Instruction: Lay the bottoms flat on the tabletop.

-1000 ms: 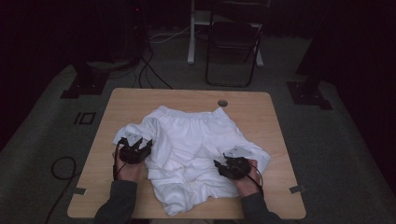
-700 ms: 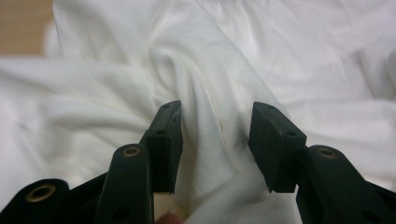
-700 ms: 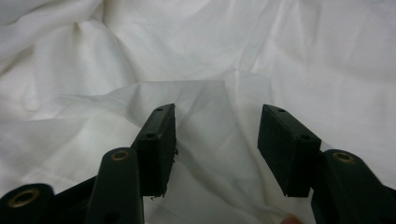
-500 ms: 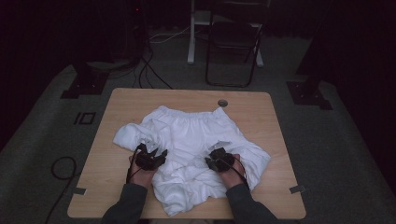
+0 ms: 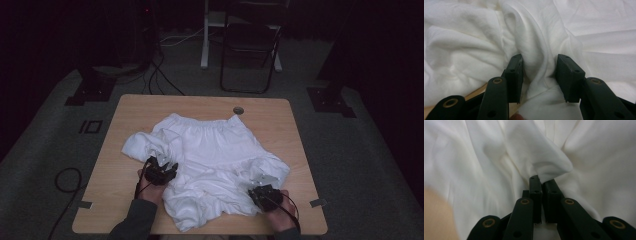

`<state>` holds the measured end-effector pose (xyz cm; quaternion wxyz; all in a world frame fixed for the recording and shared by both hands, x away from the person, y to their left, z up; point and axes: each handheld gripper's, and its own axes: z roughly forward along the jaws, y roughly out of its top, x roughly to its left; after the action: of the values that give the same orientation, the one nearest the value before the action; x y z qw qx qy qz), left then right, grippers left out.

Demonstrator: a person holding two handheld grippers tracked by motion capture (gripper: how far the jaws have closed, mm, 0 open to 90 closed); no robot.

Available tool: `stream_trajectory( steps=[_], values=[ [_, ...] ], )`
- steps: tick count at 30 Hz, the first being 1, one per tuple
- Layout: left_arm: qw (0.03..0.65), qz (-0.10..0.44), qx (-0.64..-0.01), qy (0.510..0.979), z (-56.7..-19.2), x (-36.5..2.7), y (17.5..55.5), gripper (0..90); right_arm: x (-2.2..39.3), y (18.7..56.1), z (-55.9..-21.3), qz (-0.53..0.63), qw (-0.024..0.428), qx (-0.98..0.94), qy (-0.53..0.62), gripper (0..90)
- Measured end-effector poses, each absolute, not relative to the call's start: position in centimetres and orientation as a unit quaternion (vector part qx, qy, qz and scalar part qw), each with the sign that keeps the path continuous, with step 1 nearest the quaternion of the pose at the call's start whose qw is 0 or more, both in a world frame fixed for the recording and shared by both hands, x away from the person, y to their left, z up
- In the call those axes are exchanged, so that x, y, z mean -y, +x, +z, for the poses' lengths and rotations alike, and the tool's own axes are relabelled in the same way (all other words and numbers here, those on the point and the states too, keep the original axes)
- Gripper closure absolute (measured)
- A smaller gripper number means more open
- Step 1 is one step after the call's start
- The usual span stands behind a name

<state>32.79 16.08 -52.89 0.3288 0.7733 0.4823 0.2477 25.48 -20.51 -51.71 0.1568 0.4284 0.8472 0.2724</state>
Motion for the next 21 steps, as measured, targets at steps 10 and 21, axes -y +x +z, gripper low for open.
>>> stream_trajectory(
  steps=[10,21],
  values=[
    [0.298,0.238,-0.455,0.805,-53.2,-14.7,27.1,52.6,21.6,22.9,-52.6,0.297,0.113,-0.852,0.416,76.8],
    [0.307,0.26,-0.453,0.795,-54.0,-15.3,31.9,52.8,20.2,27.4,-53.3,0.319,0.163,-0.831,0.425,77.0]
  ],
)
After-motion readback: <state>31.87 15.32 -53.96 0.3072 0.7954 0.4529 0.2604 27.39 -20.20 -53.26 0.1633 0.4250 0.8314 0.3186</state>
